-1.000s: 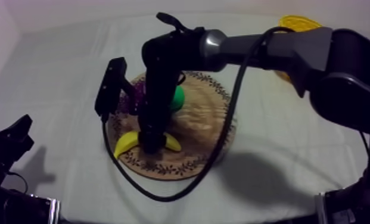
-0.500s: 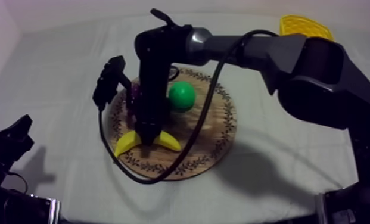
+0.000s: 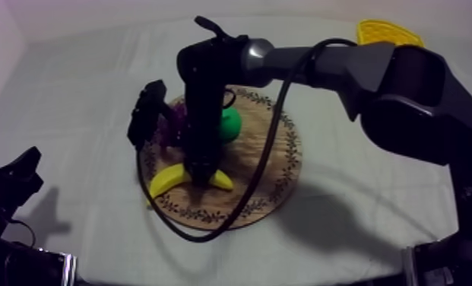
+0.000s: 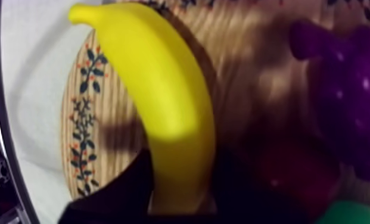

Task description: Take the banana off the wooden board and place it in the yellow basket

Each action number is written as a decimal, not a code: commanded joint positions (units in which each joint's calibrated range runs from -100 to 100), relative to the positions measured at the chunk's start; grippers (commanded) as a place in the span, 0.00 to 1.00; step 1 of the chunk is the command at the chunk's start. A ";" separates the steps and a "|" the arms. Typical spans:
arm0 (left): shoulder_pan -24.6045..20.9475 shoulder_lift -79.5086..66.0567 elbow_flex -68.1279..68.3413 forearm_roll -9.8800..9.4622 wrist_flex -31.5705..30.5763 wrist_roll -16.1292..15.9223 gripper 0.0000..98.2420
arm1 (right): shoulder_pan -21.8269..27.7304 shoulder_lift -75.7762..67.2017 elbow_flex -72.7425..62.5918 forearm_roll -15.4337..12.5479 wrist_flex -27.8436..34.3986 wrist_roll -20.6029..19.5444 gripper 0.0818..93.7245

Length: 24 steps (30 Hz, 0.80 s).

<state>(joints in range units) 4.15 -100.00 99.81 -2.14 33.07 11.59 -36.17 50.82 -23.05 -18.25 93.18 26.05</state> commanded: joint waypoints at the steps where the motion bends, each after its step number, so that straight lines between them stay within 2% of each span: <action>1: 0.01 0.00 -0.03 -0.03 -0.01 0.01 0.00 | 0.08 -1.40 0.55 -0.30 0.25 0.14 0.26; 10: 0.01 0.00 -0.03 -0.03 -0.01 0.01 0.00 | 0.86 -17.54 9.73 -0.88 3.05 0.79 0.23; 15: 0.01 0.00 -0.03 -0.03 -0.01 0.01 0.00 | 3.52 -30.90 14.33 -1.38 4.07 0.24 0.23; 19: 0.01 0.00 -0.03 -0.03 -0.01 0.01 0.00 | 7.82 -40.50 17.00 -2.25 3.87 -0.76 0.24; 24: 0.01 0.00 -0.03 -0.03 -0.01 0.01 0.00 | 16.71 -47.90 17.85 -3.99 2.04 -2.05 0.24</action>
<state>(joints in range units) 4.15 -100.00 99.81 -2.14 33.02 11.59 -24.87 7.45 -5.13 -22.12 96.58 24.17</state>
